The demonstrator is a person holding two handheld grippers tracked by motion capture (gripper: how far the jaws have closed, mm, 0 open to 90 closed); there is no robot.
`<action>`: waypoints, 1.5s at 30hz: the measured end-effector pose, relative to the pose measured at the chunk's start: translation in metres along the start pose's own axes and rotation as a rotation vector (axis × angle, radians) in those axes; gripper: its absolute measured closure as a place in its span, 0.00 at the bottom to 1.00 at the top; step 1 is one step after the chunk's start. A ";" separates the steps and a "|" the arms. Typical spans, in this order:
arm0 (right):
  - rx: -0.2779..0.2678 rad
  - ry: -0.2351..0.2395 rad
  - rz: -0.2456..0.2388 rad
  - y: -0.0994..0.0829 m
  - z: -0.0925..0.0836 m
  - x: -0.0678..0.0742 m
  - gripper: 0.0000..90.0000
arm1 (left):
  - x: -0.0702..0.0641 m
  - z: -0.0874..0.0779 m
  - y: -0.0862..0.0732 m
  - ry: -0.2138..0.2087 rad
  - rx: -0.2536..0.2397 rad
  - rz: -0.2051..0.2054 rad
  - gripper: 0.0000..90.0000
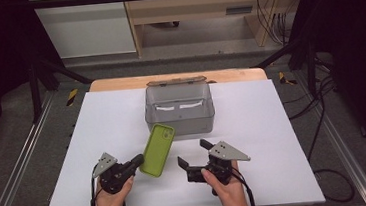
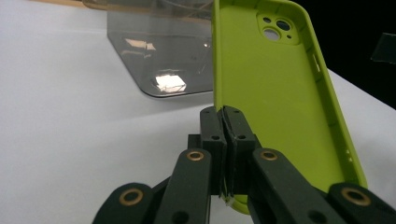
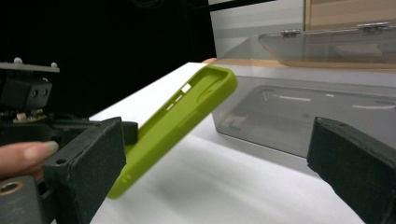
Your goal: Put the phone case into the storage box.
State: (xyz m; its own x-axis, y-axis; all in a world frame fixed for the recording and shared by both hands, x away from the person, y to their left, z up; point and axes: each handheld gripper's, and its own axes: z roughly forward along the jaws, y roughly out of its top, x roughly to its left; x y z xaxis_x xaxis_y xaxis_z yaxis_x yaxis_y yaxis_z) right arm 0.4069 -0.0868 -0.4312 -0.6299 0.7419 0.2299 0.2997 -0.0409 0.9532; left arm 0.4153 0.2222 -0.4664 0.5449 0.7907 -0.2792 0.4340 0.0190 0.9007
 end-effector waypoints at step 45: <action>-0.048 0.028 0.261 -0.017 0.048 0.034 0.24 | -0.006 -0.004 -0.002 -0.007 -0.074 -0.054 0.98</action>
State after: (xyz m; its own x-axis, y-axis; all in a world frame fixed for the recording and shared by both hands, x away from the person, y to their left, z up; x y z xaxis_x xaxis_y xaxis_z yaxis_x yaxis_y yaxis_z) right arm 0.4152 -0.0288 -0.4489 -0.5557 0.6829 0.4742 0.4210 -0.2608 0.8688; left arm 0.4079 0.2198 -0.4653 0.5277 0.7828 -0.3299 0.4086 0.1066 0.9065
